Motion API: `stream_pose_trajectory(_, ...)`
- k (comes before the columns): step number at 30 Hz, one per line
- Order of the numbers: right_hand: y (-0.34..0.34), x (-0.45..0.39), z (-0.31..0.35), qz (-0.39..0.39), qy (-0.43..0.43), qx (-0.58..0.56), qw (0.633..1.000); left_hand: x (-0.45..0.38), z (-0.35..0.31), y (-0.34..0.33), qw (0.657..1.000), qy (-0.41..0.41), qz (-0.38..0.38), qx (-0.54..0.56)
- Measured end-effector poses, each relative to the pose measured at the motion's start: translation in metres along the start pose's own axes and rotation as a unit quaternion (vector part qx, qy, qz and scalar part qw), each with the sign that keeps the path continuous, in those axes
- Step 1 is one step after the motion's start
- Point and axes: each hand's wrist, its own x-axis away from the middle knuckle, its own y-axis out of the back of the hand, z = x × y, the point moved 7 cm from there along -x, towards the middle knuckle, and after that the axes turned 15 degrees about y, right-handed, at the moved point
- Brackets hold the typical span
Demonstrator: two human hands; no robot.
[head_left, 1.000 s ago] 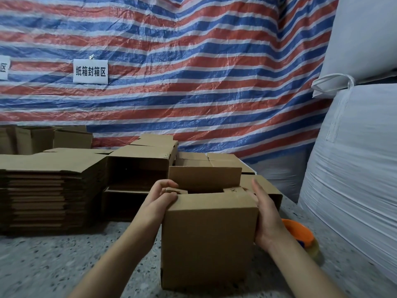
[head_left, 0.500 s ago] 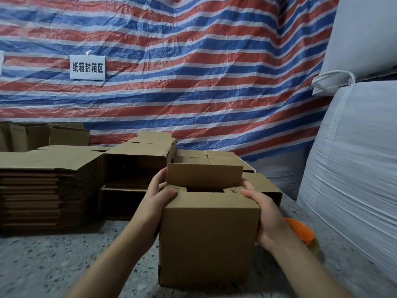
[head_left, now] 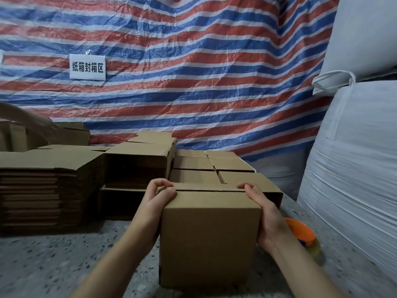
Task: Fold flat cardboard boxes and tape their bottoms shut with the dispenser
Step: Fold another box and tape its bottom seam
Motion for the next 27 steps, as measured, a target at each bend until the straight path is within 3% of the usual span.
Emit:
stream_pose_trajectory(5, -0.002, -0.002, 0.000, 0.004, 0.005, 0.017, 1.000, 0.001, -0.003, 0.000, 0.998, 0.015, 0.009, -0.052)
stream_pose_trajectory(9, -0.005, -0.001, 0.004, 0.012, 0.015, 0.023, 1.000, 0.008, -0.027, 0.000, 0.968, -0.020, -0.036, -0.247)
stream_pose_trajectory(11, -0.005, -0.001, 0.006, 0.013, 0.021, 0.036, 0.999, 0.016, -0.047, -0.008, 0.919, -0.085, -0.062, -0.379)
stream_pose_trajectory(14, -0.007, 0.000, 0.008, 0.011, 0.021, 0.046, 0.999, 0.031, -0.061, -0.043, 0.796, -0.191, -0.058, -0.572)
stream_pose_trajectory(18, -0.007, 0.002, 0.011, -0.005, 0.026, 0.064, 0.998, 0.030, -0.041, -0.080, 0.679, -0.214, 0.003, -0.702)
stream_pose_trajectory(24, 0.001, -0.001, 0.011, -0.001, 0.012, 0.115, 0.993, 0.021, -0.039, -0.079, 0.664, -0.255, -0.004, -0.703)
stream_pose_trajectory(26, 0.020, -0.009, 0.021, -0.017, 0.029, 0.218, 0.975, 0.020, -0.039, -0.080, 0.661, -0.264, -0.001, -0.703)
stream_pose_trajectory(27, 0.036, -0.013, 0.029, -0.035, 0.039, 0.318, 0.947, 0.020, -0.039, -0.080, 0.660, -0.266, -0.004, -0.703)
